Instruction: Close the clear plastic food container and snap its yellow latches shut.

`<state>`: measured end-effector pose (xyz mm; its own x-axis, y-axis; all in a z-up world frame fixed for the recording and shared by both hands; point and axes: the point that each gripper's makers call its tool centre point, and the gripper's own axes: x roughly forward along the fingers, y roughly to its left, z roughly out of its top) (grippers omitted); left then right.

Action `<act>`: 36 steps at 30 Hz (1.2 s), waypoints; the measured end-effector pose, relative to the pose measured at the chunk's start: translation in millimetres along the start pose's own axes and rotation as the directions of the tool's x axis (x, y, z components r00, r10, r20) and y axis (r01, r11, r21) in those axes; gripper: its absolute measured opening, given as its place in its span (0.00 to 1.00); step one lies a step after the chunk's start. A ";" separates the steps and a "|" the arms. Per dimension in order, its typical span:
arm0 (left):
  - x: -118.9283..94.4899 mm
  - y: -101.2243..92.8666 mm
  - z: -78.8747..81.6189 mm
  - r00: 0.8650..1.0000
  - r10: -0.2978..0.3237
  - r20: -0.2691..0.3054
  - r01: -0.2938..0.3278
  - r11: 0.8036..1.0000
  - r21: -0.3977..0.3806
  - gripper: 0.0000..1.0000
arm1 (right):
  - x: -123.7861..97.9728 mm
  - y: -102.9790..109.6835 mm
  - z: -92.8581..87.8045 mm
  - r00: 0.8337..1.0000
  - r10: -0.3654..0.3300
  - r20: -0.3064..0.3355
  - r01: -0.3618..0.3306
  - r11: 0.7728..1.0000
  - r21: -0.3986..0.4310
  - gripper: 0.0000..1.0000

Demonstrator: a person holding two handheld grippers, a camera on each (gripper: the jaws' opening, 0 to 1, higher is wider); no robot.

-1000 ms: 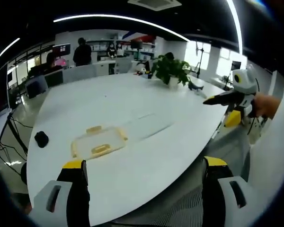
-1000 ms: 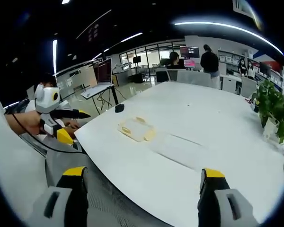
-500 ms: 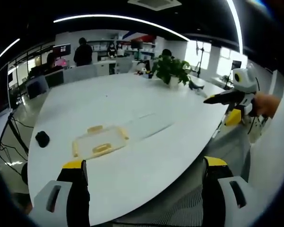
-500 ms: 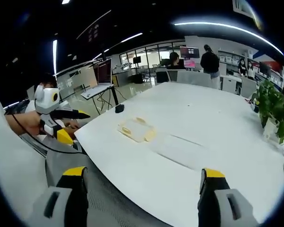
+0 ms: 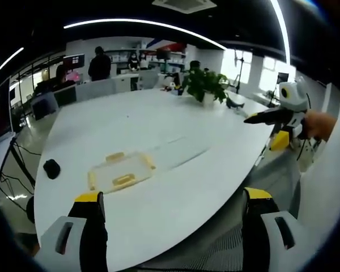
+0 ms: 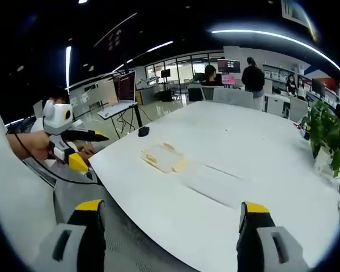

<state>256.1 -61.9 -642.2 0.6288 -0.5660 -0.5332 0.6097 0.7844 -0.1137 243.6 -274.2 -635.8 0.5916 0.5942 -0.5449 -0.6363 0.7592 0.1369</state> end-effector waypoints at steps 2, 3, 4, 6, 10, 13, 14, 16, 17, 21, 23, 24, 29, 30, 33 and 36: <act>-0.2 1.0 0.0 1.000 -0.001 -0.001 0.001 1.000 0.001 0.99 | -0.2 -0.1 1.4 1.000 -0.002 0.005 0.002 1.000 -0.006 0.99; -0.1 1.7 -0.2 1.000 -0.001 -0.001 0.001 1.000 0.002 0.99 | -0.3 0.1 2.0 1.000 -0.002 0.008 0.003 1.000 -0.009 0.99; -0.1 2.4 -0.1 1.000 -0.002 -0.001 0.002 1.000 0.003 0.99 | -0.4 0.3 2.2 1.000 -0.003 0.008 0.003 1.000 -0.010 0.99; -0.4 3.2 0.6 1.000 -0.003 -0.001 0.003 1.000 0.005 0.99 | -0.2 0.3 2.6 1.000 -0.004 0.009 0.004 1.000 -0.014 0.99; -0.5 6.1 1.3 1.000 -0.008 -0.004 0.008 1.000 0.014 0.99 | 0.9 0.2 3.6 1.000 -0.009 -0.003 0.008 0.999 -0.042 0.96; -0.4 8.0 1.3 1.000 -0.010 -0.012 0.011 0.999 0.034 0.99 | 2.7 0.1 6.4 1.000 -0.009 -0.001 0.009 0.999 -0.036 0.96; 0.0 8.7 1.4 1.000 -0.013 -0.016 0.013 0.999 0.044 0.99 | 3.2 0.8 8.4 1.000 -0.002 0.002 0.002 1.000 -0.025 0.96; 0.7 11.0 3.0 1.000 -0.015 -0.015 0.015 0.999 0.044 0.99 | 4.5 0.9 11.1 1.000 -0.004 0.006 0.004 0.999 -0.039 0.96; 0.9 11.8 3.8 1.000 -0.018 -0.014 0.018 0.999 0.044 0.99 | 5.2 1.0 12.3 1.000 -0.004 0.007 0.005 0.999 -0.048 0.96; 1.8 16.2 5.7 1.000 -0.021 -0.016 0.022 0.998 0.054 0.99 | 10.4 1.1 16.1 1.000 -0.002 0.004 0.002 0.998 -0.058 0.96; 1.8 18.3 6.3 1.000 -0.024 -0.017 0.025 0.998 0.062 0.98 | 13.0 1.7 16.9 1.000 0.001 0.000 -0.001 0.997 -0.077 0.95; 1.8 19.6 6.1 1.000 -0.024 -0.020 0.025 0.997 0.069 0.98 | 14.8 2.9 18.0 1.000 0.006 -0.001 -0.006 0.997 -0.078 0.95; 1.7 27.7 4.0 0.999 -0.026 -0.033 0.028 0.996 0.080 0.97 | 22.6 5.6 23.2 1.000 0.016 -0.004 -0.016 0.996 -0.093 0.95; 1.9 29.0 4.0 0.999 -0.032 -0.032 0.034 0.997 0.071 0.97 | 24.9 5.2 24.3 1.000 0.016 -0.004 -0.017 0.995 -0.097 0.94; 2.5 34.5 6.2 0.999 -0.033 -0.031 0.036 0.996 0.076 0.96 | 31.0 6.3 27.1 1.000 0.023 -0.010 -0.024 0.993 -0.113 0.94; 2.9 39.8 8.6 0.999 -0.039 -0.032 0.042 0.996 0.080 0.96 | 36.7 6.2 30.4 1.000 0.028 -0.013 -0.029 0.993 -0.117 0.93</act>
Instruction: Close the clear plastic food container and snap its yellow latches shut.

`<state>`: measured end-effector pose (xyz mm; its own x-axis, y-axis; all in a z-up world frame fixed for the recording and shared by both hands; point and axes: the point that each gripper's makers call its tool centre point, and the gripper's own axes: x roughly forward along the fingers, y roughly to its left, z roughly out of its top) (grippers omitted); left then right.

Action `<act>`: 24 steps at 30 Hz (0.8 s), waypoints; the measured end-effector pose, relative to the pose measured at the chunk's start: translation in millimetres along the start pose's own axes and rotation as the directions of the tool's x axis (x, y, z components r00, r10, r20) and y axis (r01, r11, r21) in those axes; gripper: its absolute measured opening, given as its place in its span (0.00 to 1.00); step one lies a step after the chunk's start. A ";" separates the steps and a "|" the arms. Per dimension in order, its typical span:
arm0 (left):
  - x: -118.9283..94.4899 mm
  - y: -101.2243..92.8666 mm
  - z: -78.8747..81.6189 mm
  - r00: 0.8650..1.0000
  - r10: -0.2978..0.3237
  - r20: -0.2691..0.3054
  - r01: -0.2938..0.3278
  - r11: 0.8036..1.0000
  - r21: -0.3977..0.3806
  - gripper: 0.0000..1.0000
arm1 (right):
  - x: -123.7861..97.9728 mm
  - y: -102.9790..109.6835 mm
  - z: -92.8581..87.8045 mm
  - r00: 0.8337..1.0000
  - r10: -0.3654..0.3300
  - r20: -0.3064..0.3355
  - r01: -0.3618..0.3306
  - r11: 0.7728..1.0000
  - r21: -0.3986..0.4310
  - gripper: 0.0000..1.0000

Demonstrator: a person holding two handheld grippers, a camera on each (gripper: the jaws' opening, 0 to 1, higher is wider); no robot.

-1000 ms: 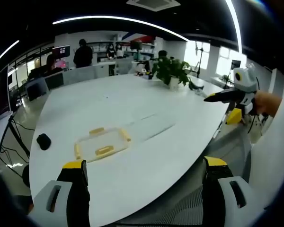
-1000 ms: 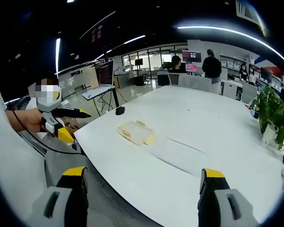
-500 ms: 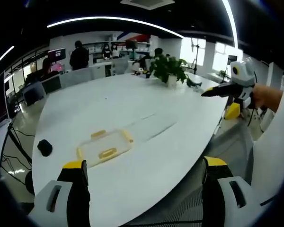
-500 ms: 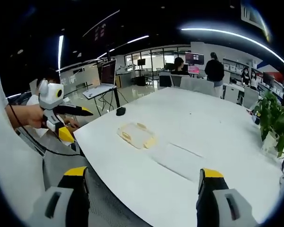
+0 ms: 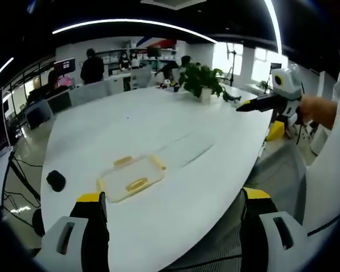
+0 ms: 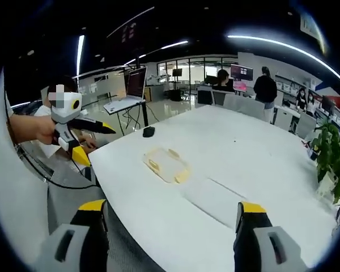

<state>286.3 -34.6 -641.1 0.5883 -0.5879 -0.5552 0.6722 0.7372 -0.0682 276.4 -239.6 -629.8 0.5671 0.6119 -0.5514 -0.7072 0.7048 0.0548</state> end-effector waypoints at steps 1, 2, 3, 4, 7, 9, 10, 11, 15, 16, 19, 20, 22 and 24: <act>-0.1 1.5 0.8 1.000 -0.001 -0.001 0.001 1.000 0.004 0.97 | 1.6 0.0 1.3 1.000 0.002 0.000 -0.002 1.000 0.000 0.93; -0.4 5.1 1.6 1.000 0.001 -0.004 -0.001 1.000 0.008 0.96 | 4.2 0.1 3.2 1.000 0.004 0.000 -0.004 1.000 -0.005 0.93; -0.5 6.2 1.9 1.000 0.000 -0.004 0.000 1.000 0.010 0.96 | 6.0 0.2 4.2 1.000 0.005 -0.002 -0.005 1.000 -0.009 0.93; -1.0 9.7 3.3 1.000 0.000 -0.003 0.000 1.000 0.013 0.96 | 8.7 0.3 6.3 1.000 0.007 -0.003 -0.008 1.000 -0.014 0.93; -1.5 17.5 7.0 1.000 -0.006 0.006 0.005 1.000 0.019 0.96 | 14.4 0.0 11.3 1.000 0.014 -0.006 -0.014 1.000 -0.025 0.92; -1.4 21.3 8.1 1.000 -0.007 0.002 0.007 1.000 0.028 0.96 | 18.9 -0.5 15.1 1.000 0.017 -0.009 -0.018 0.999 -0.032 0.92; -1.1 24.2 8.3 1.000 -0.010 -0.001 0.010 0.999 0.033 0.96 | 22.2 -1.1 17.4 1.000 0.018 -0.010 -0.018 0.999 -0.036 0.92; -0.9 26.3 8.8 1.000 -0.013 -0.001 0.013 0.999 0.034 0.96 | 24.3 -1.4 18.9 1.000 0.019 -0.012 -0.020 0.999 -0.038 0.92; 2.5 37.4 10.7 1.000 -0.023 -0.008 0.023 0.998 0.052 0.96 | 34.2 -2.2 26.3 0.999 0.029 -0.020 -0.030 0.998 -0.052 0.90; 3.6 39.0 11.3 1.000 -0.027 -0.011 0.028 0.998 0.058 0.96 | 36.3 -2.5 27.3 0.999 0.032 -0.021 -0.033 0.998 -0.053 0.91; 8.4 46.5 15.5 0.999 -0.040 -0.012 0.040 0.996 0.074 0.96 | 44.6 -1.0 29.8 0.998 0.057 -0.028 -0.059 0.995 -0.078 0.89; 10.0 48.0 15.7 0.999 -0.045 -0.016 0.046 0.996 0.080 0.96 | 47.0 -1.6 29.5 0.998 0.058 -0.033 -0.061 0.994 -0.086 0.89; 13.1 51.5 15.5 0.998 -0.050 -0.026 0.052 0.993 0.103 0.96 | 52.7 -2.2 29.2 0.997 0.066 -0.047 -0.071 0.992 -0.102 0.89; 17.0 53.3 16.1 0.997 -0.066 -0.034 0.070 0.991 0.117 0.96 | 56.7 -4.4 31.0 0.997 0.062 -0.050 -0.067 0.992 -0.106 0.90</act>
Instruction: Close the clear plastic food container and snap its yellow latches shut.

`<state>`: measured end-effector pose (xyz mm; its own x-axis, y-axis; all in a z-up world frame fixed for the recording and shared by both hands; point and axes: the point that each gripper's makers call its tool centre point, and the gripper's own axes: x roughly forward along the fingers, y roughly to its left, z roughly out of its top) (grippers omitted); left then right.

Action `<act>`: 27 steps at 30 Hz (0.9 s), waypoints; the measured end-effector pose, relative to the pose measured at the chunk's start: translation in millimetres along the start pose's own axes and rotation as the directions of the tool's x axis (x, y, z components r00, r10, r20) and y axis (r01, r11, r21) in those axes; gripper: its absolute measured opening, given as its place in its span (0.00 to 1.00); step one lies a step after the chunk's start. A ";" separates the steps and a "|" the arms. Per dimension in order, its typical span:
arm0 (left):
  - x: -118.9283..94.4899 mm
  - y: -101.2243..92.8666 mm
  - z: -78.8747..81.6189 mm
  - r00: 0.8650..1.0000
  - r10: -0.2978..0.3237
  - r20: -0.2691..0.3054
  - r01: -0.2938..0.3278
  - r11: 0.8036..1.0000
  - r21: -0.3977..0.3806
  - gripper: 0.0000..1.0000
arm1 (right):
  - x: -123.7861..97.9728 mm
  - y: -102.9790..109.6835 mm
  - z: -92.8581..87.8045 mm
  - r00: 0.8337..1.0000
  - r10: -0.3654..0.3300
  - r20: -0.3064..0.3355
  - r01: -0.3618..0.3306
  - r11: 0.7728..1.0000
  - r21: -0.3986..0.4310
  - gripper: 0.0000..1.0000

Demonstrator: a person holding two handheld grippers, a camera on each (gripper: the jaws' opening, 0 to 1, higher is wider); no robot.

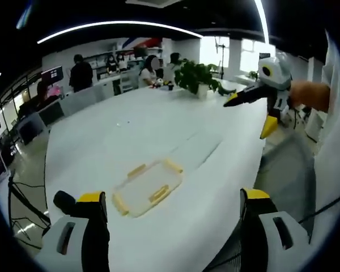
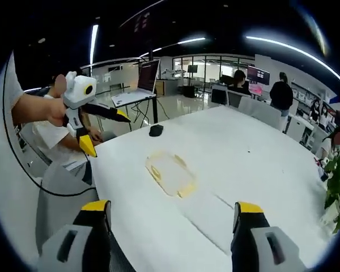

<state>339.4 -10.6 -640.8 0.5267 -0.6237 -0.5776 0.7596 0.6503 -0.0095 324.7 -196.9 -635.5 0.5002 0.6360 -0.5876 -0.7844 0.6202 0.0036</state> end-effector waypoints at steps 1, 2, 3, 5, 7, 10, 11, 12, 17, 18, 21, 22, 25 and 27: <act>2.4 0.8 0.4 1.000 -0.012 0.000 0.012 1.000 0.005 0.95 | 2.5 -2.0 1.0 1.000 0.001 -0.002 -0.001 1.000 -0.006 0.89; 4.6 1.4 0.0 1.000 -0.022 -0.002 0.022 1.000 0.007 0.95 | 4.2 -2.3 1.5 1.000 0.009 -0.004 -0.009 1.000 -0.013 0.89; 7.1 2.5 -1.1 1.000 -0.030 -0.008 0.030 0.999 0.012 0.95 | 6.1 -3.1 2.5 1.000 0.012 -0.004 -0.012 1.000 -0.014 0.89; 11.8 4.4 -1.8 0.999 -0.042 -0.017 0.043 0.998 0.038 0.95 | 11.9 -6.4 3.9 1.000 0.018 -0.014 -0.018 0.999 -0.031 0.89; 16.0 6.8 -3.8 0.998 -0.057 -0.029 0.059 0.997 0.056 0.96 | 15.8 -8.0 4.7 0.999 0.023 -0.022 -0.025 0.999 -0.046 0.88; 20.3 9.7 -5.9 0.996 -0.081 -0.046 0.085 0.992 0.093 0.96 | 23.3 -11.8 8.3 0.999 0.026 -0.026 -0.028 0.997 -0.075 0.86; 21.9 11.5 -6.8 0.994 -0.091 -0.051 0.096 0.989 0.109 0.96 | 26.6 -14.4 9.8 0.999 0.019 -0.028 -0.021 0.996 -0.092 0.87; 22.7 11.5 -7.6 0.993 -0.108 -0.055 0.114 0.986 0.119 0.95 | 29.1 -16.7 11.2 1.000 0.013 -0.026 -0.015 0.995 -0.099 0.87; 28.1 17.4 -14.4 0.983 -0.161 -0.088 0.173 0.972 0.160 0.95 | 44.0 -18.7 15.1 0.999 0.031 -0.040 -0.036 0.989 -0.146 0.84; 28.5 18.2 -14.5 0.983 -0.162 -0.088 0.175 0.971 0.165 0.96 | 46.1 -17.9 16.2 0.999 0.036 -0.040 -0.042 0.987 -0.153 0.84; 32.0 25.2 -18.2 0.978 -0.176 -0.111 0.195 0.962 0.191 0.95 | 53.6 -18.3 15.4 0.997 0.047 -0.061 -0.058 0.981 -0.186 0.83; 32.6 26.8 -19.4 0.976 -0.180 -0.119 0.201 0.959 0.198 0.95 | 55.6 -18.3 15.2 0.996 0.051 -0.067 -0.064 0.977 -0.201 0.82; 35.2 31.0 -22.2 0.968 -0.211 -0.135 0.237 0.946 0.221 0.95 | 64.1 -20.1 14.5 0.995 0.058 -0.087 -0.077 0.969 -0.234 0.81; 37.5 34.4 -23.9 0.964 -0.218 -0.150 0.249 0.940 0.234 0.95 | 70.1 -20.6 13.6 0.993 0.068 -0.100 -0.091 0.965 -0.246 0.82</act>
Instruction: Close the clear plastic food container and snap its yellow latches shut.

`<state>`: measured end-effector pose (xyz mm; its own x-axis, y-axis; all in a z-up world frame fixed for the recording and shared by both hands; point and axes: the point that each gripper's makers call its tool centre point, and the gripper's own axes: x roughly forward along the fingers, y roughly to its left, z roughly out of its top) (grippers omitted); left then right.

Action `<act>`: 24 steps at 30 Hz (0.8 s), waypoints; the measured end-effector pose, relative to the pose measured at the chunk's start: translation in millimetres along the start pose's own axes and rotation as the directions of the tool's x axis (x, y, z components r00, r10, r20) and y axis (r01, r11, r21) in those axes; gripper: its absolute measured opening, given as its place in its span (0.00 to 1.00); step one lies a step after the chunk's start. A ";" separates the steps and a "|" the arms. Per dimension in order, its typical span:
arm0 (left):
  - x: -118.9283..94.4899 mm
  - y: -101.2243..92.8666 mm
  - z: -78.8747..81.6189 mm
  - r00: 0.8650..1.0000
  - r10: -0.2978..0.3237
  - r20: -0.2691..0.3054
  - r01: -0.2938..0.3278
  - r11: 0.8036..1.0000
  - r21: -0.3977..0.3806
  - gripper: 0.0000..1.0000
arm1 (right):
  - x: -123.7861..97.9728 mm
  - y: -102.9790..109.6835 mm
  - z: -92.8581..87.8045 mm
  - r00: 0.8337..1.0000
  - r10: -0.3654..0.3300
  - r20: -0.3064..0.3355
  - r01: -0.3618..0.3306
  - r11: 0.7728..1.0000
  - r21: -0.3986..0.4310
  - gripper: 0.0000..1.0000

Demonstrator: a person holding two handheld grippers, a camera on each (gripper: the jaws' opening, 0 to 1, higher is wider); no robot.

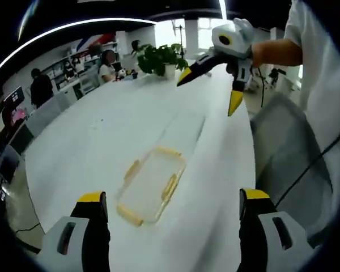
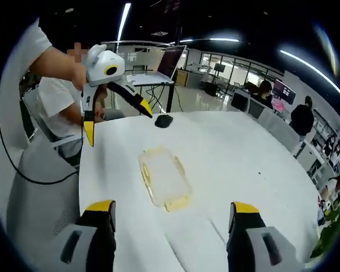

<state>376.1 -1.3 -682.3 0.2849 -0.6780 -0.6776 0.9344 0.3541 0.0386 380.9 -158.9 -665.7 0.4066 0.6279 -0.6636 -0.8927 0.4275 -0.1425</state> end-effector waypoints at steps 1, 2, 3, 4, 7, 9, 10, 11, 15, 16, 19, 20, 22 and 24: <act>0.8 2.0 -1.7 1.000 -0.005 -0.007 0.005 1.000 0.009 0.94 | 4.0 -1.6 -1.2 1.000 0.003 -0.009 -0.003 1.000 -0.005 0.82; 1.6 4.3 -2.6 1.000 -0.007 -0.010 0.007 1.000 0.023 0.94 | 6.3 -2.3 -2.6 1.000 0.007 -0.017 -0.007 1.000 -0.019 0.81; 2.8 7.2 -4.2 1.000 -0.013 -0.016 0.014 0.999 0.034 0.94 | 9.9 -3.5 -3.4 1.000 0.011 -0.024 -0.012 0.999 -0.035 0.81; 3.6 8.9 -5.1 1.000 -0.018 -0.020 0.019 0.999 0.039 0.93 | 11.9 -3.7 -3.6 1.000 0.016 -0.025 -0.017 0.999 -0.044 0.80; 7.1 13.9 -6.9 0.998 -0.057 -0.014 0.058 0.997 0.059 0.93 | 22.5 -7.0 -5.5 0.999 0.027 -0.041 -0.030 0.998 -0.062 0.80; 9.7 17.5 -7.9 0.998 -0.063 -0.013 0.063 0.995 0.071 0.92 | 27.9 -7.6 -5.5 0.998 0.037 -0.050 -0.040 0.997 -0.073 0.78; 10.9 18.1 -9.5 0.997 -0.072 -0.020 0.074 0.994 0.086 0.91 | 31.2 -6.3 -7.2 0.996 0.052 -0.068 -0.058 0.994 -0.088 0.76; 12.9 22.2 -14.3 0.996 -0.074 -0.045 0.078 0.991 0.110 0.91 | 33.8 -7.2 -6.8 0.996 0.051 -0.069 -0.057 0.995 -0.088 0.76; 18.0 30.8 -25.4 0.992 -0.091 -0.088 0.103 0.985 0.140 0.88 | 45.1 -8.2 -8.0 0.994 0.073 -0.077 -0.081 0.992 -0.100 0.74; 18.9 33.8 -29.1 0.990 -0.100 -0.095 0.113 0.982 0.150 0.88 | 47.2 -7.6 -9.1 0.993 0.082 -0.080 -0.090 0.992 -0.093 0.73; 20.9 42.2 -39.6 0.986 -0.117 -0.121 0.136 0.978 0.160 0.85 | 55.5 -7.1 -16.9 0.989 0.103 -0.106 -0.113 0.990 -0.084 0.72; 21.7 44.7 -42.8 0.984 -0.121 -0.129 0.141 0.977 0.162 0.84 | 57.4 -7.6 -18.6 0.988 0.104 -0.112 -0.115 0.989 -0.090 0.72; 23.9 49.7 -48.5 0.981 -0.125 -0.146 0.149 0.975 0.165 0.83 | 62.2 -9.7 -21.3 0.986 0.108 -0.123 -0.121 0.987 -0.101 0.71; 26.8 53.7 -52.4 0.978 -0.134 -0.159 0.160 0.973 0.167 0.82 | 66.8 -11.8 -23.1 0.985 0.111 -0.131 -0.124 0.987 -0.102 0.70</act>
<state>422.7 33.4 -736.9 0.1197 -0.6084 -0.7845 0.9904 0.1286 0.0514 414.0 -137.0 -725.3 0.2763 0.5809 -0.7657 -0.9515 0.2777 -0.1327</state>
